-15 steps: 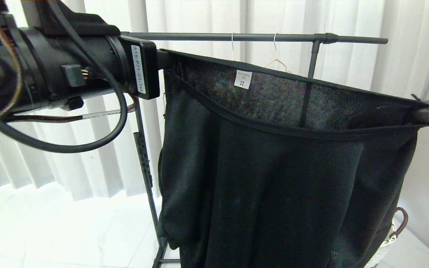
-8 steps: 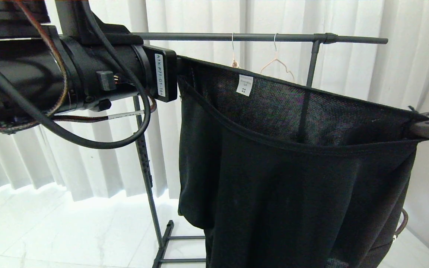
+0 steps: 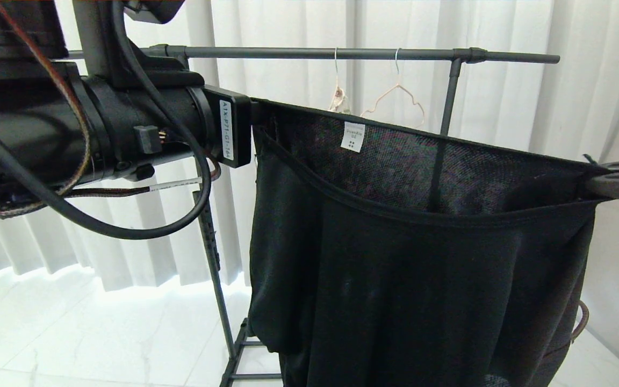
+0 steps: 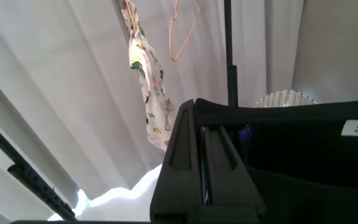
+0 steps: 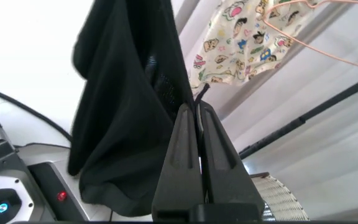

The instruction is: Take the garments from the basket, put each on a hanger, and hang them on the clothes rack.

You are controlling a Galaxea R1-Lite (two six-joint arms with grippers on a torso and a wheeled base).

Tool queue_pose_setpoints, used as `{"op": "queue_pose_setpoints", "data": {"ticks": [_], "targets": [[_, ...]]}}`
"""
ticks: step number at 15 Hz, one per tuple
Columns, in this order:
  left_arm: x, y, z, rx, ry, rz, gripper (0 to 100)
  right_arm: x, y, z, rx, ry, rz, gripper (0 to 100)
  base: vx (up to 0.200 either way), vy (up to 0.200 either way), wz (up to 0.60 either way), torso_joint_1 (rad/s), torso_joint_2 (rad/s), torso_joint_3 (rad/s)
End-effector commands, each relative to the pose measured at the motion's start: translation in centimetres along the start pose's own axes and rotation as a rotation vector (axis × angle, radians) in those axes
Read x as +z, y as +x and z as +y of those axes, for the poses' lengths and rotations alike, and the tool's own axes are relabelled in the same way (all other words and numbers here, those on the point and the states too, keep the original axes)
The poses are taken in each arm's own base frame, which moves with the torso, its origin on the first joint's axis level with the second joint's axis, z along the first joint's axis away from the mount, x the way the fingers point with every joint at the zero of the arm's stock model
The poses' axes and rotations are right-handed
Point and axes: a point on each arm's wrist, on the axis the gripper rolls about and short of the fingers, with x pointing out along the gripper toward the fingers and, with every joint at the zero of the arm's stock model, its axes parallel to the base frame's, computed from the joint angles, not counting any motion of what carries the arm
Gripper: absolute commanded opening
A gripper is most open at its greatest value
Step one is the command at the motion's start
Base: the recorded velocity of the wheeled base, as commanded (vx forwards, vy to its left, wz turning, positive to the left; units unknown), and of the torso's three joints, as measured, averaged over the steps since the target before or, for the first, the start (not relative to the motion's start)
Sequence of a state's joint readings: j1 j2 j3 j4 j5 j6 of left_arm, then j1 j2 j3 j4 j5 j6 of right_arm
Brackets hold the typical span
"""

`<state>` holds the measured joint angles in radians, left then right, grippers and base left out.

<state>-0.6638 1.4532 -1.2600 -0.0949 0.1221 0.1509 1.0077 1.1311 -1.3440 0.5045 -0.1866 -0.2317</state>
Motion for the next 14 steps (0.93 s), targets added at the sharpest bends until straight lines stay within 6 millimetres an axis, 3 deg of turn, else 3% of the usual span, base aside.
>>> {"op": "queue_pose_setpoints", "data": {"ticks": [1,4,6,8,11,14], "targets": [[0.3,-1.4,-0.1,-0.01,0.001,-0.023,0,0.0,0.7,-0.5,-0.037,0.012,0.008,0,0.0,0.0,0.0,0.0,0.0,0.0],[0.3,-4.7,-0.3,-0.037,0.006,-0.059,0,1.0,4.1,-2.0,-0.133,0.05,-0.049,0,0.0,0.0,0.0,0.0,0.0,0.0],[-0.7,-6.7,-0.7,-0.07,0.036,-0.053,0,1.6,6.4,-2.7,-0.174,0.062,-0.088,0,0.0,0.0,0.0,0.0,0.0,0.0],[-2.8,-9.4,-2.4,-0.181,0.106,-0.043,0,2.4,9.9,-3.1,-0.199,0.065,-0.133,0,0.0,0.0,0.0,0.0,0.0,0.0],[-4.4,-11.9,-5.3,-0.309,0.211,-0.05,0,3.1,12.3,-3.3,-0.212,0.064,-0.153,0,0.0,0.0,0.0,0.0,0.0,0.0],[-4.5,-12.5,-6.2,-0.32,0.226,-0.052,0,3.3,12.8,-3.4,-0.213,0.065,-0.156,0,0.0,0.0,0.0,0.0,0.0,0.0]]}}
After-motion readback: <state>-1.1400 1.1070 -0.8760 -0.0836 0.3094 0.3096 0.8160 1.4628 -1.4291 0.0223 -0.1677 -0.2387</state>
